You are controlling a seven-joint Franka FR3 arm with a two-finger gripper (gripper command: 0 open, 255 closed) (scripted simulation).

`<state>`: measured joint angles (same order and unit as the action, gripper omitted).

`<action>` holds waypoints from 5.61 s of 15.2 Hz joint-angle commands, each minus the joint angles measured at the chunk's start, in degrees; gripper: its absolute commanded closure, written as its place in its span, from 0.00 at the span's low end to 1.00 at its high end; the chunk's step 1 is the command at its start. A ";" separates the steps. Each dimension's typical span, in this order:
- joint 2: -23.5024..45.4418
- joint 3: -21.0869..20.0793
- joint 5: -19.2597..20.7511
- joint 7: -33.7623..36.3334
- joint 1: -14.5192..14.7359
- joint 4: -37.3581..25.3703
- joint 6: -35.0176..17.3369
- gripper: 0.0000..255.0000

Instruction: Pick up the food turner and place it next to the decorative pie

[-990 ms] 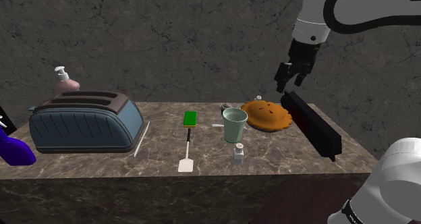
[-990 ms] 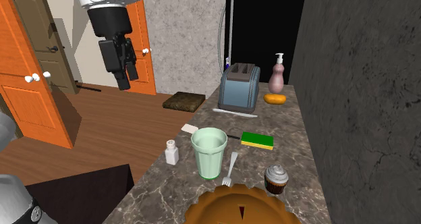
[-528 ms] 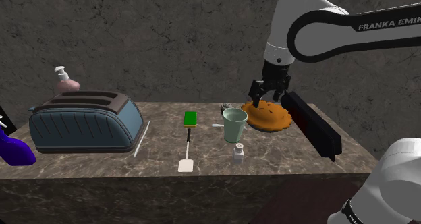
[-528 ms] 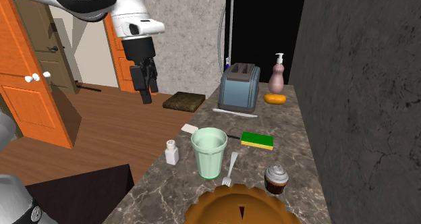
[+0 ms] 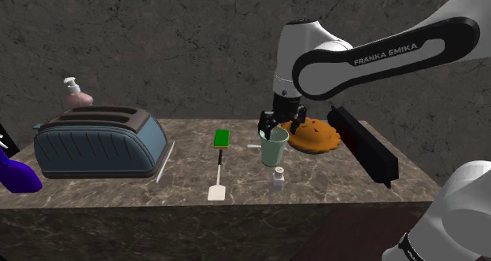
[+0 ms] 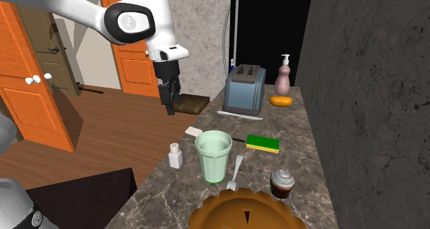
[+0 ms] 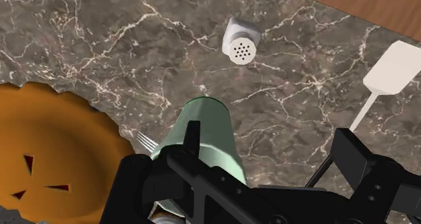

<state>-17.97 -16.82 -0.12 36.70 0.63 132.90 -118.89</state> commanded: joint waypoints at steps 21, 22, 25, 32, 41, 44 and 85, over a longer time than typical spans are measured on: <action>51.19 -0.99 16.71 33.78 7.46 -37.23 -9.50 0.00; 51.66 -0.83 16.88 33.88 7.54 -37.16 -10.03 0.00; 53.09 -0.41 17.43 34.20 7.75 -37.02 -11.56 0.00; 54.89 0.10 18.08 34.58 8.01 -37.02 -13.31 0.00; 54.88 0.10 18.08 34.57 8.00 -37.03 -13.30 1.00; 54.88 0.10 18.08 34.57 8.00 -37.03 -13.30 1.00; 31.96 -3.31 9.29 26.67 1.68 -28.97 0.10 1.00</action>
<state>16.57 -20.02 10.01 64.11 3.17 100.54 -117.76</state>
